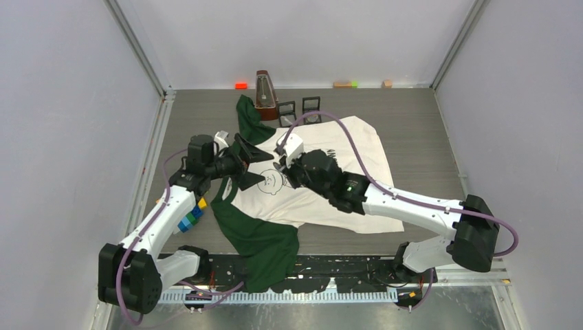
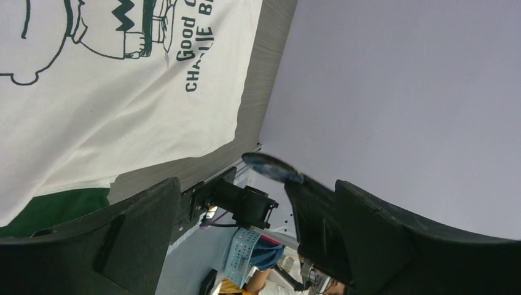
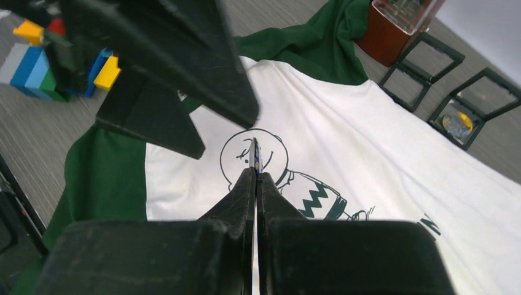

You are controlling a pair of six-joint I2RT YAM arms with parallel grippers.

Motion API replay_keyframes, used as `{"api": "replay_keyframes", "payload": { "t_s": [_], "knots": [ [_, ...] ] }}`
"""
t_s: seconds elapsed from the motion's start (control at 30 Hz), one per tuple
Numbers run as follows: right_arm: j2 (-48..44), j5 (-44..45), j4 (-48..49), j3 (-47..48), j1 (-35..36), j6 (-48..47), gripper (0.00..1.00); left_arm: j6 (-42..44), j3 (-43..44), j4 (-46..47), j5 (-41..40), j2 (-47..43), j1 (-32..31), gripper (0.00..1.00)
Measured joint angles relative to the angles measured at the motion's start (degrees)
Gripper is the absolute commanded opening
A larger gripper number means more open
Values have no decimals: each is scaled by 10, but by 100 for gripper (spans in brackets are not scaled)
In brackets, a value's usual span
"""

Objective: Pin the brooch onto the clothing

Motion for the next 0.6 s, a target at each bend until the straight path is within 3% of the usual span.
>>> {"api": "replay_keyframes", "payload": {
  "t_s": [0.17, 0.23, 0.33, 0.6],
  "knots": [
    [-1, 41, 0, -1, 53, -69, 1, -15, -1, 0, -2, 2, -3, 96],
    [-1, 53, 1, -1, 67, -93, 1, -21, -2, 0, -2, 8, -4, 87],
    [-1, 69, 0, -1, 80, -118, 1, -24, -2, 0, -2, 18, -7, 65],
    [8, 99, 0, 0, 101, -168, 1, -23, -2, 2, 4, 22, -11, 47]
  ]
}}
